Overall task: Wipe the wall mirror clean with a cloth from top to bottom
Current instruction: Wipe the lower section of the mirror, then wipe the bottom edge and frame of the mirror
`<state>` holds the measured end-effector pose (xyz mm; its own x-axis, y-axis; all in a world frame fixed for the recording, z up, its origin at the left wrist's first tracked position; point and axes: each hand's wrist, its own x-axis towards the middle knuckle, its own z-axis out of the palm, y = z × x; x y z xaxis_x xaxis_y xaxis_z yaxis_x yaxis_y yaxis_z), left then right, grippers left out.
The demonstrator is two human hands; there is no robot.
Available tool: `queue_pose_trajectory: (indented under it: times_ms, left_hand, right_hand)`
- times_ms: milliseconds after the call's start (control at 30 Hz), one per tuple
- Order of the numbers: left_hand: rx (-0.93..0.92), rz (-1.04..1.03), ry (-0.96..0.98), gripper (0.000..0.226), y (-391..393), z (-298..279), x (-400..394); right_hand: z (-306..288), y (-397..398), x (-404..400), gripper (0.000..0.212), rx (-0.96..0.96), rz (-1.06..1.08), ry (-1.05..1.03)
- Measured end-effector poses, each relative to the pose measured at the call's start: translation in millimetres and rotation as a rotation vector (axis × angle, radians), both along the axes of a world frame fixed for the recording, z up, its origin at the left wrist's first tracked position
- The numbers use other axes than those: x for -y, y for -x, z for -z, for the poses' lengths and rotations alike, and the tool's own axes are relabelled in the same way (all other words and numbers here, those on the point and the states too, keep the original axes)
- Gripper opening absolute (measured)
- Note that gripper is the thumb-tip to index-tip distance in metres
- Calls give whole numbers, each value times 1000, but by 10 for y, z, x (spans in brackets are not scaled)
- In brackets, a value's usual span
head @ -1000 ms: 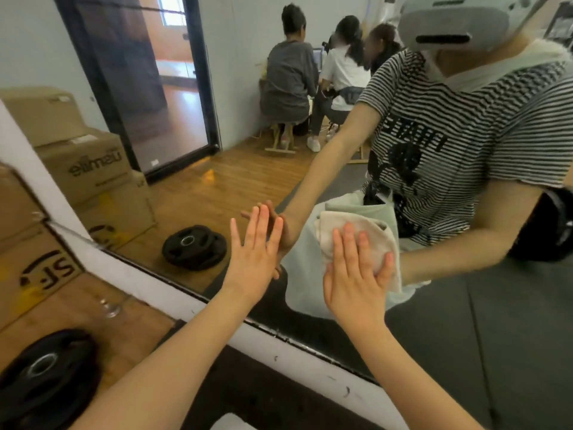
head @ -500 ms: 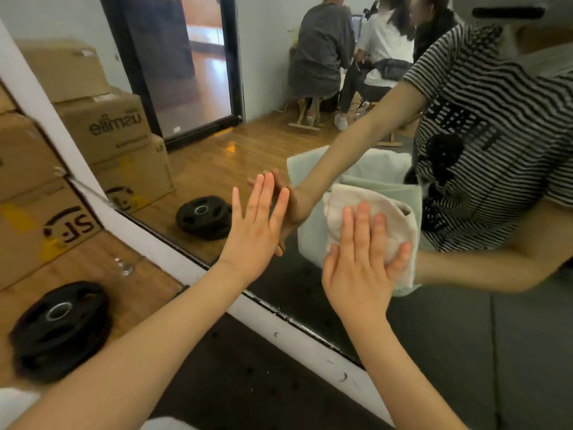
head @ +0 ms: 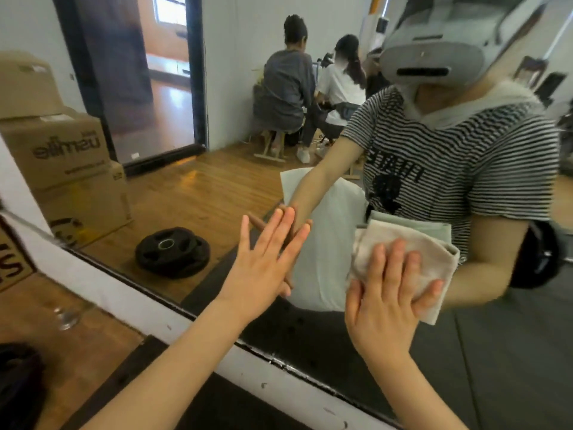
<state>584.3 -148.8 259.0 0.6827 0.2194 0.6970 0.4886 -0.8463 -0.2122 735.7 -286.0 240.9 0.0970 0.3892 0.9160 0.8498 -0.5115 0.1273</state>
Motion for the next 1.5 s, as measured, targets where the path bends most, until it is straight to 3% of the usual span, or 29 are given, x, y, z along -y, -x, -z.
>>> queue_pose_trajectory:
  times_ms: [100,233,400,567,833,1033,1167,1367,1500]
  left_hand:
    - [88,66,53,150,-26,62,-41]
    - [370,73,369,118,92,167,-266]
    - [480,54,580,119,223,315,-560]
    - [493,74,491,118,147,404,-697]
    - [430,90,390,112,333,408,-814]
    - [388,-46,535,134,548,322,-1018]
    - [327,-42,590,138,602,247,-988]
    - [353,18,597,130,653,296,-1012]
    - [311,15,570,137,769,279,-1073]
  right_hand:
    - [23,21,-66,58,9,-12,1]
    - [-195,162,-279,66,90,53,48]
    - [-435,619,-922,72,84,91,17]
    - [-454,636,-895,73,144,105,113]
    - [-893,499,-904,79,527,68,317]
    - [-580,217,-465,70,430,124,256]
    - [-497,380,-688,65,313,148,199]
    - [-714,1087,-1687,65,370,0,269]
    - [-728,944,-1507,65,483,7,360]
